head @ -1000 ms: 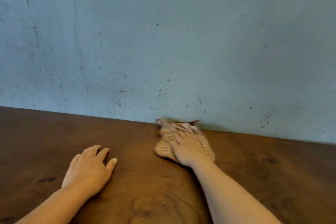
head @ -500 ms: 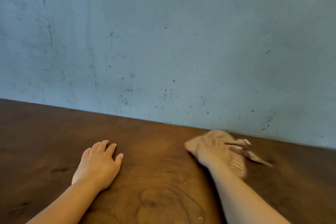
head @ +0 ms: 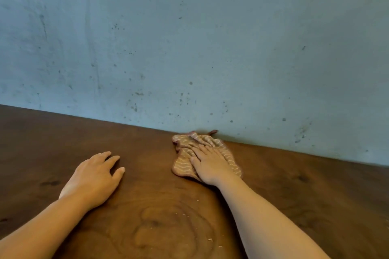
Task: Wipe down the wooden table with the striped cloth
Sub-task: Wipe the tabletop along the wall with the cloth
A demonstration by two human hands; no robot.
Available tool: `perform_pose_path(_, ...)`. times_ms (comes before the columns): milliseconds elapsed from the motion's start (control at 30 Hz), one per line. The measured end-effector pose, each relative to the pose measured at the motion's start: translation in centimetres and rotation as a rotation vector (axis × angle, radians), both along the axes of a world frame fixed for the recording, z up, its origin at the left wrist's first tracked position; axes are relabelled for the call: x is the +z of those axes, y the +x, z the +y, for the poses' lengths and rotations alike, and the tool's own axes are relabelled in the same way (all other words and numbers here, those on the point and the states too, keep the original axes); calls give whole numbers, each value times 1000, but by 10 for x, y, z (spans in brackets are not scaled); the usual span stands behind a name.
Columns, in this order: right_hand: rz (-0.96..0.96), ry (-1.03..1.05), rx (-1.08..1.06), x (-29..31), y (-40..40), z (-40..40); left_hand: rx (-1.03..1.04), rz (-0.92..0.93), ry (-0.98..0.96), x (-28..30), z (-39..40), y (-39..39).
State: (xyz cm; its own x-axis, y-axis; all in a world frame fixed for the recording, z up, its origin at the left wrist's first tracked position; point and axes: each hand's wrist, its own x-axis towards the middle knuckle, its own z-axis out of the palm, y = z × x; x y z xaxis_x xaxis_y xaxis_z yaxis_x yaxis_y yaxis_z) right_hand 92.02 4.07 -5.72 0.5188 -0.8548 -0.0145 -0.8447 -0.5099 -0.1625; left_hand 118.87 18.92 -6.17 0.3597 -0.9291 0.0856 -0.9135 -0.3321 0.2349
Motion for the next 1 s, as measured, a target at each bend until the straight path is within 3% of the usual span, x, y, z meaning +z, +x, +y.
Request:
perform_pose_path(200, 127, -117, -169, -7, -131, -54, 25, 2, -11, 1, 3, -4)
perform_pose_path(433, 160, -25, -365, -15, -217, -72, 12, -18, -6, -1, 0, 0)
perform_pose_path(733, 109, 48, -344, -1, -227, 62, -53, 45, 9, 4, 8, 0)
perform_pose_path(933, 90, 104, -393, 9, -229, 163, -103, 42, -6, 14, 59, 3)
perform_pose_path(1000, -15, 159, -438, 18, -227, 184, -99, 24, -28, 18, 80, 11)
